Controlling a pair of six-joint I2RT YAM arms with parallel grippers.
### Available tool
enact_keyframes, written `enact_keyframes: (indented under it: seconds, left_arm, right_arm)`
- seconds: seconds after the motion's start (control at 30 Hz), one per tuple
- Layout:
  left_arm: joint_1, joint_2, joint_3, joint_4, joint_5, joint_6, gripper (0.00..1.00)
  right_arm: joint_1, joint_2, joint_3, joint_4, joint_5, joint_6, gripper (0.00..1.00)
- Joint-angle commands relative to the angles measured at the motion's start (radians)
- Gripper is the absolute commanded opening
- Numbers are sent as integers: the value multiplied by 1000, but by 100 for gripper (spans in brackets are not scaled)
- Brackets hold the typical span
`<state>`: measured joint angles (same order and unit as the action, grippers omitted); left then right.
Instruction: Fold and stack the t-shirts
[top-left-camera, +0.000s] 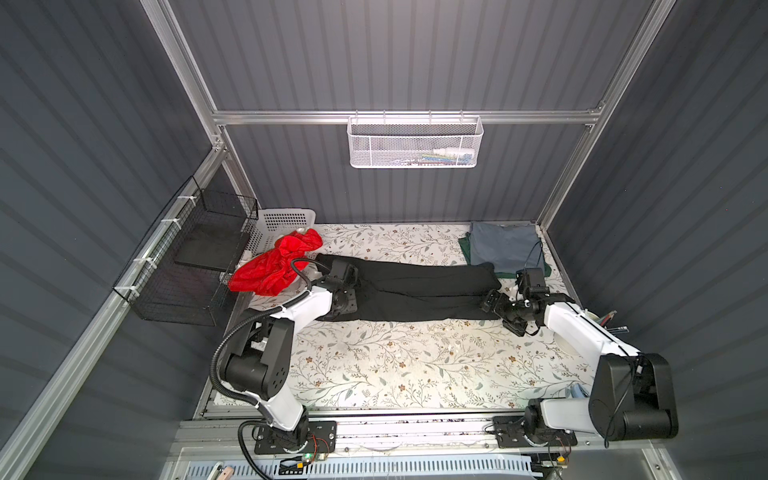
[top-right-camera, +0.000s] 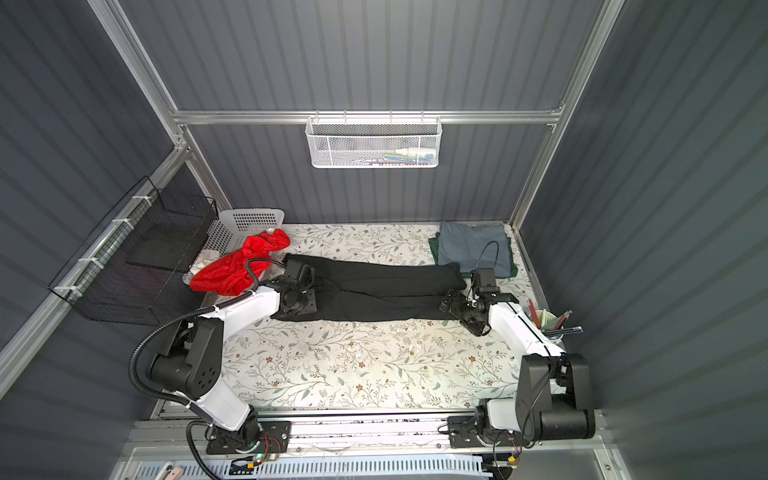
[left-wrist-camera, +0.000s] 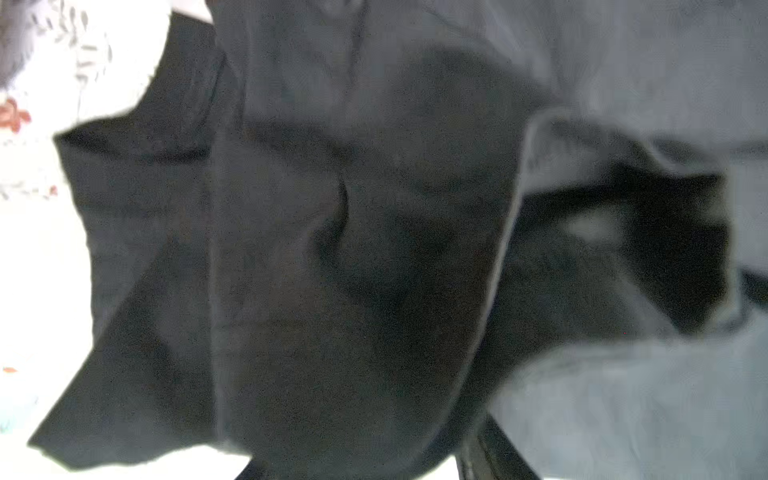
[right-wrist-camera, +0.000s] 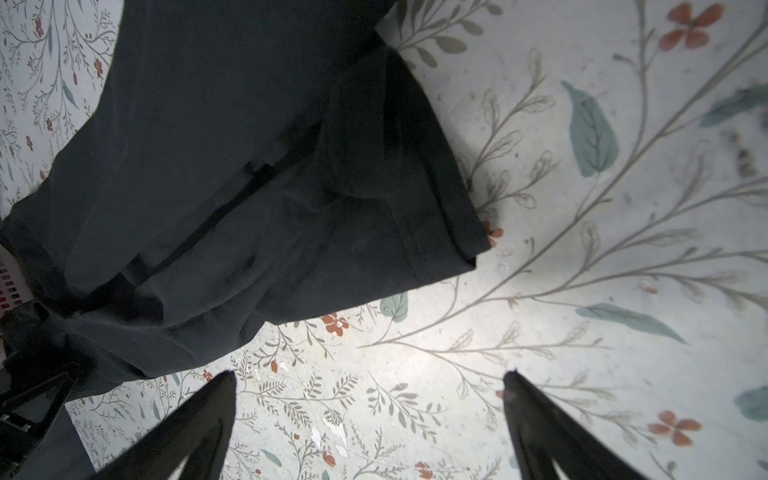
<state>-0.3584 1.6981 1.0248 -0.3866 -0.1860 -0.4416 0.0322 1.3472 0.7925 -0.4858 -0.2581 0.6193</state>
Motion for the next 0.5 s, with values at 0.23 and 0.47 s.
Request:
enact_keyframes:
  seconds: [0.23, 0.47]
  left_arm:
    - [17, 97, 83, 2, -30, -9, 57]
    - [28, 159, 137, 3, -52, -4, 63]
  right_arm:
    - [-15, -19, -18, -22, 6, -33, 99]
    - [-19, -18, -19, -21, -2, -35, 99]
